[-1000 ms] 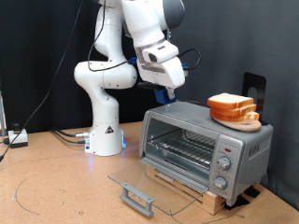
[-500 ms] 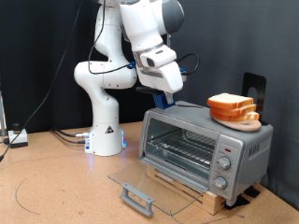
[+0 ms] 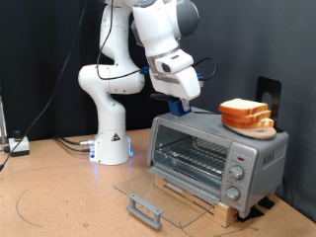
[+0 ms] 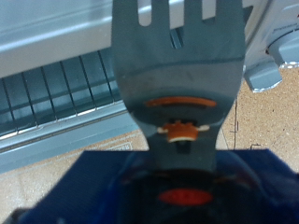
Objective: Make a piece of toast with the oven
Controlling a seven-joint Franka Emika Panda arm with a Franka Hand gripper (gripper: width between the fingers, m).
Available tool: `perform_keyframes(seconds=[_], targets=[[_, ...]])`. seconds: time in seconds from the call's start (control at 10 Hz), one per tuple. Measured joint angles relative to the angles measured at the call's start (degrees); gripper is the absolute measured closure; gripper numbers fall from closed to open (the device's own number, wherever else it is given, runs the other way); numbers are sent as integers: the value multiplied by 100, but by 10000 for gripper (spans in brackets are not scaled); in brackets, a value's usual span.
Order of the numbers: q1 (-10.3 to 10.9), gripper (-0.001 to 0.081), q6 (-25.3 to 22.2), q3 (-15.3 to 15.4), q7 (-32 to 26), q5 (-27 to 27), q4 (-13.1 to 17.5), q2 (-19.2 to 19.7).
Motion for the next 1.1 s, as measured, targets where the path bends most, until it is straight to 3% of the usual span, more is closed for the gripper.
perform_keyframes(seconds=[0.4,1.1], targets=[[1,383,93,196,242,27,9,13],[8,383,-4,202,222,306,179,11]])
